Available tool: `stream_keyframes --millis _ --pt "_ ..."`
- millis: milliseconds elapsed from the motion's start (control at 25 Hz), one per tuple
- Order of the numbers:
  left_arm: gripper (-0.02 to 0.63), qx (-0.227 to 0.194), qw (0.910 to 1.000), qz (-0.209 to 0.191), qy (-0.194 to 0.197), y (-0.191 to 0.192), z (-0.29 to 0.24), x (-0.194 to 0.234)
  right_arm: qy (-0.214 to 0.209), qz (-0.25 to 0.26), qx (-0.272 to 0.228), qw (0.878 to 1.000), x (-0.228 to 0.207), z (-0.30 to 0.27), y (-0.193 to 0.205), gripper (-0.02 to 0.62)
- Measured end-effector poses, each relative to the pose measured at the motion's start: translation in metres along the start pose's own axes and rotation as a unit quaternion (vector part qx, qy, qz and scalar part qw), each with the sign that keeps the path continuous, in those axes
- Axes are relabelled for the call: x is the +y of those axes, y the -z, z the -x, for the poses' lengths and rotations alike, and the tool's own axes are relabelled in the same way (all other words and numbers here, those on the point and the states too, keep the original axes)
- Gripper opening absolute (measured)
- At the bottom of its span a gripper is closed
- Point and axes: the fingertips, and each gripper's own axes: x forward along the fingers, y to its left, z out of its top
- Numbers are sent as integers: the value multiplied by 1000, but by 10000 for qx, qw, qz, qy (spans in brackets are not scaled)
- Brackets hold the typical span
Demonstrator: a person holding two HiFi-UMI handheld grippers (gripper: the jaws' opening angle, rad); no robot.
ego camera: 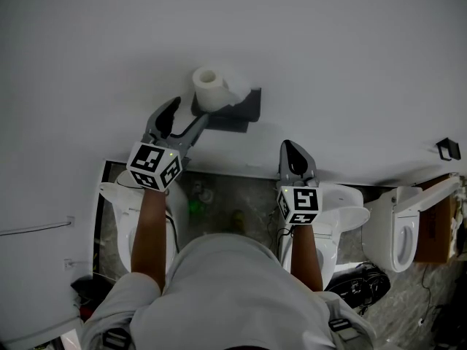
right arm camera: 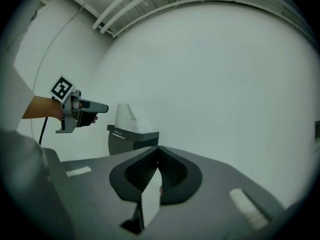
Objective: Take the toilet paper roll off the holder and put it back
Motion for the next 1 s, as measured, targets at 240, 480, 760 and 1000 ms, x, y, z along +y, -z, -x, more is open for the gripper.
stream_keyframes --millis 240,480,760,1000 --pt "245 -54 9999 -15 -121 0 40 -4 -5 83 -37 10000 21 17 -8 0" --pt "203 -130 9994 185 -271 3 79 -2 -14 148 -39 9999 43 37 -14 0" --pt "142 -173 9991 158 -367 4 117 -5 24 151 -51 9999 64 58 -16 0" --pt "93 -163 9985 204 -471 9 145 -8 60 92 -52 9999 77 75 -13 0"
